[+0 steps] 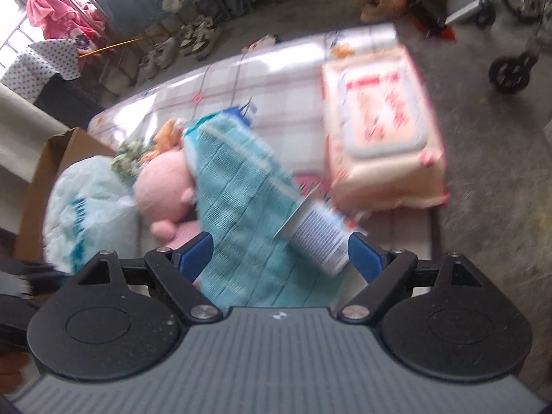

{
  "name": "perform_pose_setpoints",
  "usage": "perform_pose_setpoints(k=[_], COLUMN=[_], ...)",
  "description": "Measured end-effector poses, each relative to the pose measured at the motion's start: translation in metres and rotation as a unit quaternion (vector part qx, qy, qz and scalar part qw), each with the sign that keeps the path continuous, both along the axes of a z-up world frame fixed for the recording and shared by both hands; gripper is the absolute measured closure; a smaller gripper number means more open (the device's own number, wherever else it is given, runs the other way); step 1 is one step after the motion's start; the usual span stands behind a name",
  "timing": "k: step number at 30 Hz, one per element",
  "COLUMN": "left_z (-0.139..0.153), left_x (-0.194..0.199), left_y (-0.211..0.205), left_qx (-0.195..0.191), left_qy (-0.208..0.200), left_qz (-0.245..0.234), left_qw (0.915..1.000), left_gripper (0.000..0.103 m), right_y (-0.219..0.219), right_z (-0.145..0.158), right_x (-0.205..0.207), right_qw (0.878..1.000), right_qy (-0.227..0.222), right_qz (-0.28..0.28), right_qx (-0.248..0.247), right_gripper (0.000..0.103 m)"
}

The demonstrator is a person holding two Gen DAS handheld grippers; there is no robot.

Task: Organize soft objects
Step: 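Move both tools back over the cluttered table, then grasp the cotton swab bag with the left tool while the right reaches the yogurt cup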

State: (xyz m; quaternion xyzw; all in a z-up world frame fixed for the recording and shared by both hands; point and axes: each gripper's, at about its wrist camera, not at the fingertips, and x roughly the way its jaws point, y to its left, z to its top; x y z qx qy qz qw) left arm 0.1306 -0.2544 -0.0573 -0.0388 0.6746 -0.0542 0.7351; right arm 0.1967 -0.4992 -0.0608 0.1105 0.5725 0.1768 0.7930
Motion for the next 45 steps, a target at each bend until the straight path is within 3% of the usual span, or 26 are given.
perform_pose_setpoints(k=[6,10,15,21,26,31,35,40,45], left_z=[-0.011,-0.027,-0.049,-0.065,-0.073,-0.047,-0.035,-0.041,-0.057], left_x=[-0.001,0.004,0.001,-0.008,-0.025,-0.027,-0.013,0.001,0.010], left_y=[-0.004,-0.009,-0.017,-0.013,-0.015,-0.013,-0.013,-0.017,-0.018], left_qx=[0.029,0.008,-0.010,-0.051,-0.075,-0.047,-0.021,-0.006,-0.032], left_qy=[-0.035,-0.037,-0.014,0.034,0.066,0.007,-0.035,-0.049,-0.032], left_qz=[-0.027,-0.040,-0.055,-0.035,-0.028,-0.052,-0.091,-0.133,-0.141], left_qw=[0.9986,0.9985,0.9983,0.9975,0.9946,0.9975,0.9950,0.9898,0.9890], left_gripper=[0.045,0.046,0.044,0.039,0.043,0.042,0.033,0.021,0.018], right_y=[0.002,0.000,0.001,0.010,0.014,0.005,-0.007,-0.010,-0.014], right_z=[-0.037,-0.069,-0.109,-0.124,-0.123,-0.118,-0.117,-0.119,-0.122], right_x=[-0.040,-0.054,-0.063,-0.065,-0.059,-0.057,-0.060,-0.063,-0.067], right_qw=[0.988,0.974,0.950,0.938,0.941,0.942,0.939,0.936,0.927], right_qy=[0.125,0.182,0.239,0.255,0.250,0.248,0.252,0.259,0.270], right_qz=[-0.040,-0.094,-0.151,-0.180,-0.174,-0.180,-0.190,-0.195,-0.209], right_qx=[0.077,0.099,0.135,0.151,0.147,0.139,0.135,0.137,0.157], right_gripper=[0.040,0.054,0.061,0.062,0.062,0.061,0.060,0.060,0.059])
